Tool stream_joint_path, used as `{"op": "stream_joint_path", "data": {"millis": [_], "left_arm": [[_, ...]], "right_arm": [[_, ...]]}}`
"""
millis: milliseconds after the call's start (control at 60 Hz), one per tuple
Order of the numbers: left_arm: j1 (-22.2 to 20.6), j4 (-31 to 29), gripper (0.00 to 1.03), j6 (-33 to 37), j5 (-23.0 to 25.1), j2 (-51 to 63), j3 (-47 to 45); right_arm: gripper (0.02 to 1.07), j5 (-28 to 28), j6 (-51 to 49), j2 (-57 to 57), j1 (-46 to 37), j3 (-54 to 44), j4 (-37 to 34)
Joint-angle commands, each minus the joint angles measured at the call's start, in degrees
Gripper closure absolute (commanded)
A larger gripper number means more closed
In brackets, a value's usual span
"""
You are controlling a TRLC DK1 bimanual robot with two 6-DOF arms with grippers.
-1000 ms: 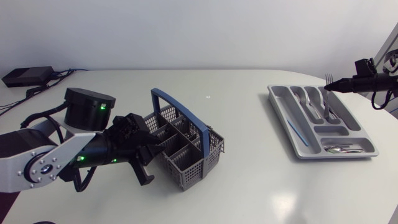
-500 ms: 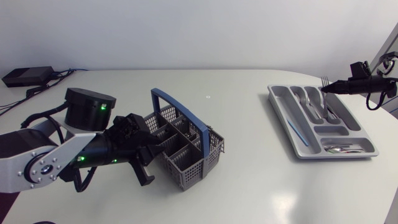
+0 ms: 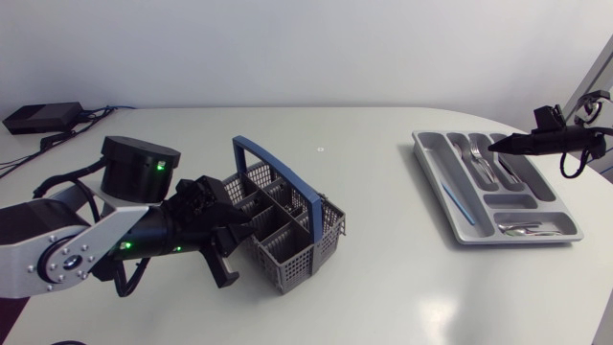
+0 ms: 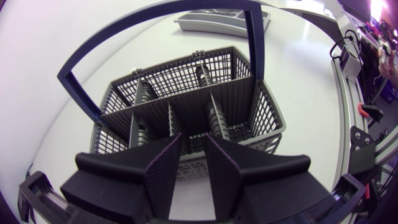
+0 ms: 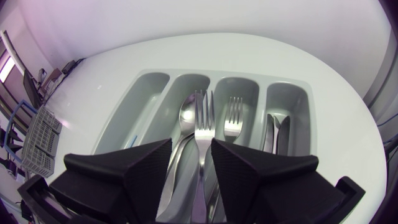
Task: Unload the cutlery basket into the drawer organizer.
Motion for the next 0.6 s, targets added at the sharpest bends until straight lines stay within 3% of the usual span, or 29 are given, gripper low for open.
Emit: {"op": "stream_joint_path", "data": {"millis": [0, 183, 383, 583], "left_arm": [[-0.61, -0.03, 0.74, -0.55, -0.37, -0.13, 0.46], [-0.79, -0.38, 0.74, -0.64, -0.46, -0.92, 0.02], [-0.35, -0.38, 0.74, -0.55, -0.46, -1.1, -0.24], [-0.43, 0.41, 0.74, -0.55, -0.46, -0.39, -0.5]], "right_arm": [[0.53, 0.38, 0.39, -2.86, 0.45, -1.88, 0.5], [0.53, 4.07, 0.22, -2.42, 1.86, -2.49, 1.47], [0.53, 13.74, 0.3, -4.62, 4.58, -8.38, 8.59], [0.53, 18.84, 0.13, -5.23, 5.99, -10.67, 11.49]]}}
